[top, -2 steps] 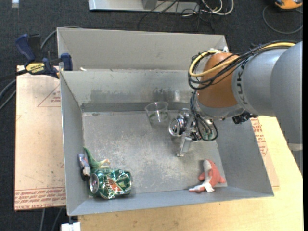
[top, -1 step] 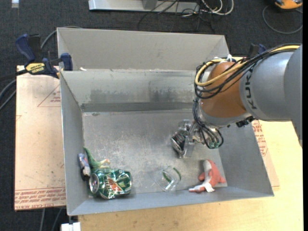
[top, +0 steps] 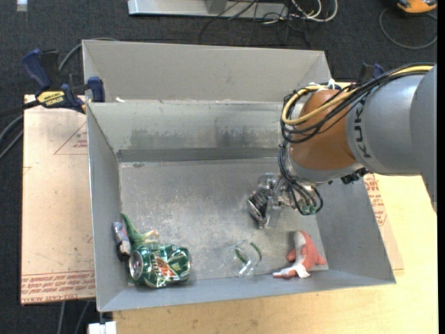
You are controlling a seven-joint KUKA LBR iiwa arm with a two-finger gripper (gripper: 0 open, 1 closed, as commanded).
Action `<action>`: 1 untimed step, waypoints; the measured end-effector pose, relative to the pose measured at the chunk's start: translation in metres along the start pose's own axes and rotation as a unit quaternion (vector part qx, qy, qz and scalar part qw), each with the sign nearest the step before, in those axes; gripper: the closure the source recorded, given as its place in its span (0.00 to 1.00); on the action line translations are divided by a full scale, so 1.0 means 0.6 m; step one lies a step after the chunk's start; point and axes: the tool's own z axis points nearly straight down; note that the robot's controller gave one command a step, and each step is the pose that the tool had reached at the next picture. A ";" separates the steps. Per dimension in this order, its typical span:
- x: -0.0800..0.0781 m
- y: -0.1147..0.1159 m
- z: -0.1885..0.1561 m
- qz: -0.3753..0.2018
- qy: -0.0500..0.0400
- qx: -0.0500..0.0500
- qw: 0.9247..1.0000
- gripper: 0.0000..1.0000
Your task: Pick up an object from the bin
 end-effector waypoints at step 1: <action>-0.036 0.000 -0.213 -0.001 -0.002 0.000 1.000 1.00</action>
Offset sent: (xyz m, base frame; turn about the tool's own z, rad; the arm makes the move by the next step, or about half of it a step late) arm 0.0000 0.0000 0.0000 0.0000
